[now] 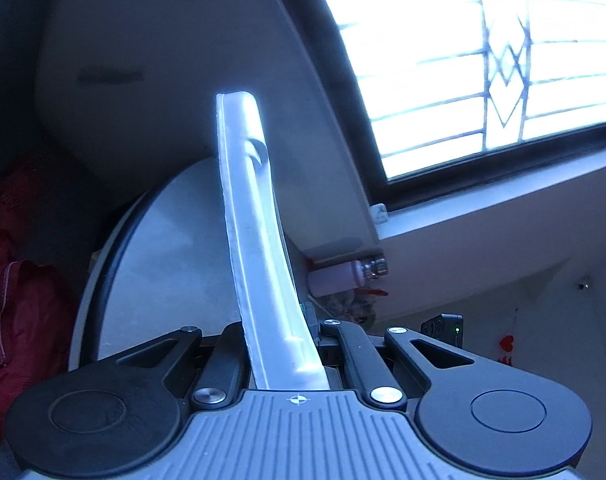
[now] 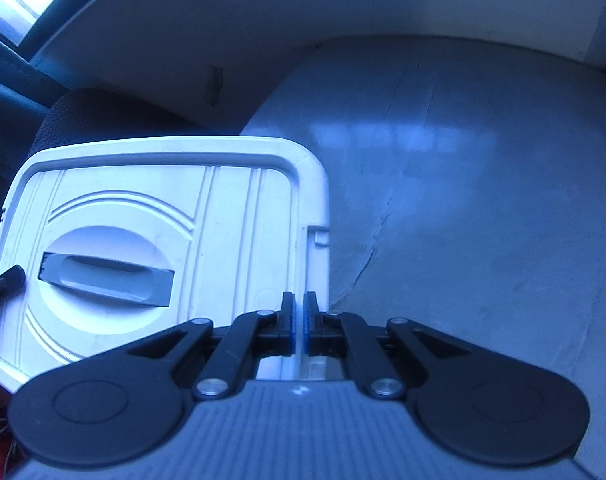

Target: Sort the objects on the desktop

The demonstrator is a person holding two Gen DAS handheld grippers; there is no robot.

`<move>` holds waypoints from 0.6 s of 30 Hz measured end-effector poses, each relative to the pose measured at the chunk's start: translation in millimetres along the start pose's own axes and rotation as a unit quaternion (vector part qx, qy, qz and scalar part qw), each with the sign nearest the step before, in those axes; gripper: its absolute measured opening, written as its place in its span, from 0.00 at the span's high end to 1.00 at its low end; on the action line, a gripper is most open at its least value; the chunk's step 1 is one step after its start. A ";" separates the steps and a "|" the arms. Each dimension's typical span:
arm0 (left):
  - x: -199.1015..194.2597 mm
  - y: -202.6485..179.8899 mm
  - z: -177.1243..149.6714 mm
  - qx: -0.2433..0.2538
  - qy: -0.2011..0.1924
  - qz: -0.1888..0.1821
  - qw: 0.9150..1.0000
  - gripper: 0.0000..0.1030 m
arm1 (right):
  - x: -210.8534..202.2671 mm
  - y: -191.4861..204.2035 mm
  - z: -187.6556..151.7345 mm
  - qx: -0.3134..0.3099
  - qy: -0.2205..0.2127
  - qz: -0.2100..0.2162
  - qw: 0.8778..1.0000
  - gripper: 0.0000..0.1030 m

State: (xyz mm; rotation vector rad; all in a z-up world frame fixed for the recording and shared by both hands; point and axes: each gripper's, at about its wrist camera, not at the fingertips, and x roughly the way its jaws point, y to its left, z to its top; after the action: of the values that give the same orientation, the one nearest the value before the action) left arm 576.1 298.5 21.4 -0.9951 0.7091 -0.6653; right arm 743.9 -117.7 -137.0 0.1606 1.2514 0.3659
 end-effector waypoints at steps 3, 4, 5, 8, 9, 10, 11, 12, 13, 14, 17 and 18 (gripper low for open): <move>-5.0 -15.8 -6.4 0.013 -0.002 -0.009 1.000 0.94 | -15.8 3.9 -9.5 -0.004 -0.011 -0.005 1.000 0.97; -6.2 -21.0 -9.1 0.016 -0.004 -0.013 1.000 0.94 | -20.9 5.3 -12.9 -0.005 -0.014 -0.007 1.000 0.97; -6.6 -26.5 -12.2 0.019 -0.005 -0.016 1.000 0.94 | -25.0 6.7 -16.4 -0.007 -0.018 -0.009 1.000 0.97; -12.0 -39.7 -21.1 0.027 -0.009 -0.025 0.999 0.94 | -33.9 10.3 -27.6 -0.011 -0.027 -0.014 0.999 0.97; -14.2 -42.9 -24.0 0.028 -0.010 -0.027 0.999 0.94 | -38.4 11.6 -31.8 -0.012 -0.029 -0.016 0.999 0.97; -16.4 -45.8 -26.9 0.029 -0.011 -0.029 0.999 0.94 | -42.5 12.9 -36.1 -0.014 -0.031 -0.017 0.999 0.97; -19.0 -49.4 -30.2 0.031 -0.012 -0.032 0.999 0.94 | -44.6 14.0 -40.2 -0.015 -0.034 -0.018 0.999 0.97; -21.3 -52.4 -33.0 0.033 -0.013 -0.035 0.999 0.94 | -46.0 15.0 -44.2 -0.016 -0.037 -0.020 0.999 0.97; -24.7 -54.0 -35.7 0.035 -0.014 -0.038 0.999 0.94 | -48.2 16.3 -48.1 -0.017 -0.039 -0.021 0.999 0.97; -28.6 -55.6 -38.5 0.037 -0.015 -0.041 0.998 0.94 | -50.8 17.6 -51.7 -0.019 -0.041 -0.022 0.999 0.97; -36.6 -62.5 -46.2 0.040 -0.018 -0.049 0.998 0.94 | -57.0 20.2 -62.1 -0.020 -0.047 -0.025 0.998 0.97; -38.9 -65.0 -48.8 0.041 -0.019 -0.051 0.998 0.94 | -59.6 20.7 -65.4 -0.019 -0.050 -0.025 0.998 0.97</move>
State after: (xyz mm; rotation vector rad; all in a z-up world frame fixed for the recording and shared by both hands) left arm 503.5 278.4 70.8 -0.9698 0.5958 -0.7580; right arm 662.4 -124.8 -97.5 0.1128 1.1459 0.3345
